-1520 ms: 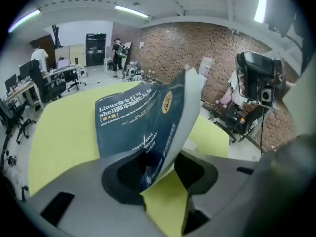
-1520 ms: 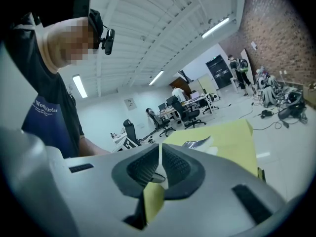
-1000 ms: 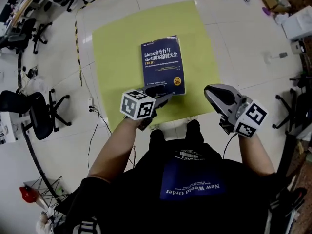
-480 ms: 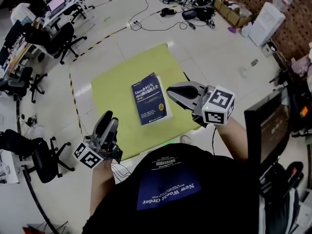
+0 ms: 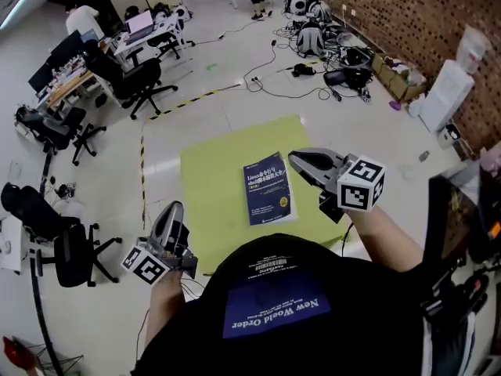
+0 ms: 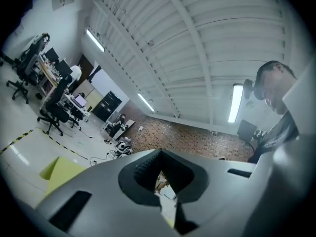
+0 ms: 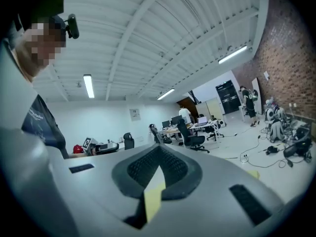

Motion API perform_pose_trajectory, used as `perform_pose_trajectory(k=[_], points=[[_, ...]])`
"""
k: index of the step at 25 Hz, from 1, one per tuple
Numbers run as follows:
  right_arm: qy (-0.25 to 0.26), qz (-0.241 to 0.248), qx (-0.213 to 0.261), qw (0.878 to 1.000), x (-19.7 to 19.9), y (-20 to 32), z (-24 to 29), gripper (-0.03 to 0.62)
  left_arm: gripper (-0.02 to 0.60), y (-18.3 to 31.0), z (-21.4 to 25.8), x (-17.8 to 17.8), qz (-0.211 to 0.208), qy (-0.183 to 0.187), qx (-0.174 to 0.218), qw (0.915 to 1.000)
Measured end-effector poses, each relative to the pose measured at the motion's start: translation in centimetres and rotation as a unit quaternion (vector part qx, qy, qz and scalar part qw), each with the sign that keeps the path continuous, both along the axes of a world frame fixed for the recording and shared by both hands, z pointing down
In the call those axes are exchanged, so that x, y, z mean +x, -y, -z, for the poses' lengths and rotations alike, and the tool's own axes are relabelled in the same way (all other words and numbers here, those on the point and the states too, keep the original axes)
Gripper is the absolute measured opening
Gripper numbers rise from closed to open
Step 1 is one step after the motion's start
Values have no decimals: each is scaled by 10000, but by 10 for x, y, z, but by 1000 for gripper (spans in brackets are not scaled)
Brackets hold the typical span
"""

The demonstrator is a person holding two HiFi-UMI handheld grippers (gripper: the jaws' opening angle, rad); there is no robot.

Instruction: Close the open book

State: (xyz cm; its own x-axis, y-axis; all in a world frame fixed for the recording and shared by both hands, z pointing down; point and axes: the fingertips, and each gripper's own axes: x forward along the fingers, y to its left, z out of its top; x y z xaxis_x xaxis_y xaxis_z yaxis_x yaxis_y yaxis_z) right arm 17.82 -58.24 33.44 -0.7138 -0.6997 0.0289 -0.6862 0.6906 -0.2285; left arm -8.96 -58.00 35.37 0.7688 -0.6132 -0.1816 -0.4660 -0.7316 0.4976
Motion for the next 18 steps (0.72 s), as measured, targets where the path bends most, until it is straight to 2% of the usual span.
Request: perform_pose_trajectory(k=[5, 18], points=[[-86, -75, -276, 9996, 7, 0, -12, -15, 8, 0, 0, 9, -70, -49, -43, 10000], [-223, 140, -230, 9994, 1, 6, -20, -15, 8, 8, -4, 14, -92, 36, -137, 9999]])
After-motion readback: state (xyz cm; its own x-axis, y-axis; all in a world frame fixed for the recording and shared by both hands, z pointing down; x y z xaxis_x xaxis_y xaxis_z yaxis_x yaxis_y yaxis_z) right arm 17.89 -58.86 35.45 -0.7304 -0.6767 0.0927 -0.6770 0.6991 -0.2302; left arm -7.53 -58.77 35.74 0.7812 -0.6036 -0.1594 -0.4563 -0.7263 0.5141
